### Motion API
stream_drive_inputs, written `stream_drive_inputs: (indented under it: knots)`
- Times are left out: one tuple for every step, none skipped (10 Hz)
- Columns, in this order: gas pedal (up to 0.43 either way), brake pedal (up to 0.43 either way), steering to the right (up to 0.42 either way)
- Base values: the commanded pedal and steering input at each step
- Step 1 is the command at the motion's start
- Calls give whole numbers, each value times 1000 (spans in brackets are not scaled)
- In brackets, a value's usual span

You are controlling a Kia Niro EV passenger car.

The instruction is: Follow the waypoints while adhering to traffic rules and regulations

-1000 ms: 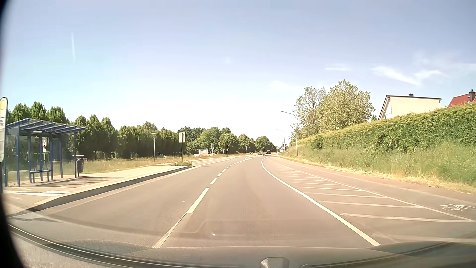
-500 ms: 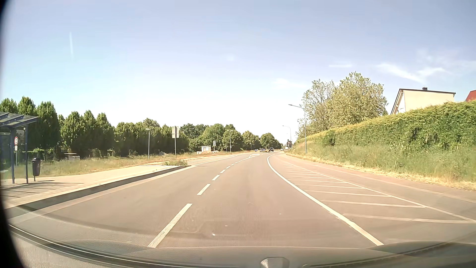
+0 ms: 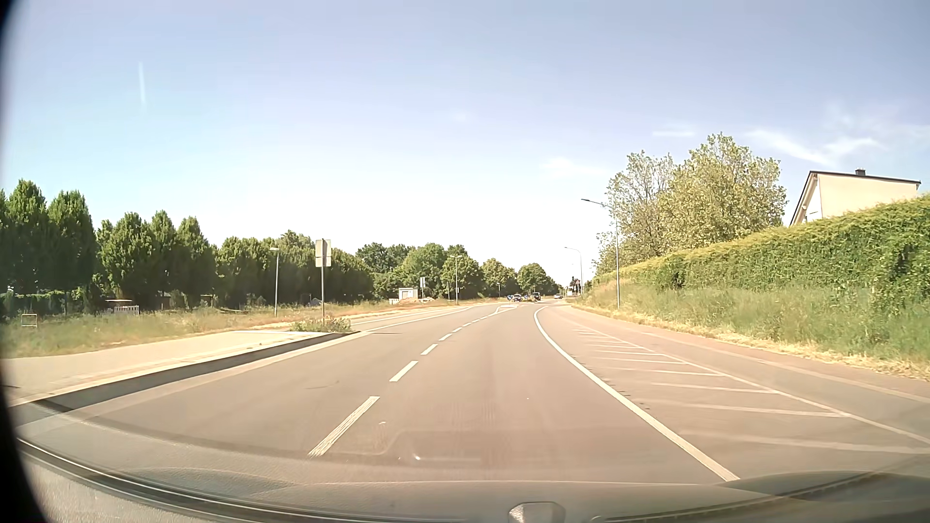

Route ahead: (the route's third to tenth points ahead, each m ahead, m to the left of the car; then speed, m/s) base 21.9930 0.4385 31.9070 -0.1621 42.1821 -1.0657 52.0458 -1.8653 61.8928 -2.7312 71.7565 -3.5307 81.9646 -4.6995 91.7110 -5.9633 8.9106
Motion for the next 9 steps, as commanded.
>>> stream_drive_inputs:
  knots:
    - [59,30,-5]
    - [59,30,-5]
    - [59,30,-5]
    - [59,30,-4]
    - [59,30,-4]
    - [59,30,-4]
    - [59,30,-3]
    - [59,30,-1]
    - [59,30,2]
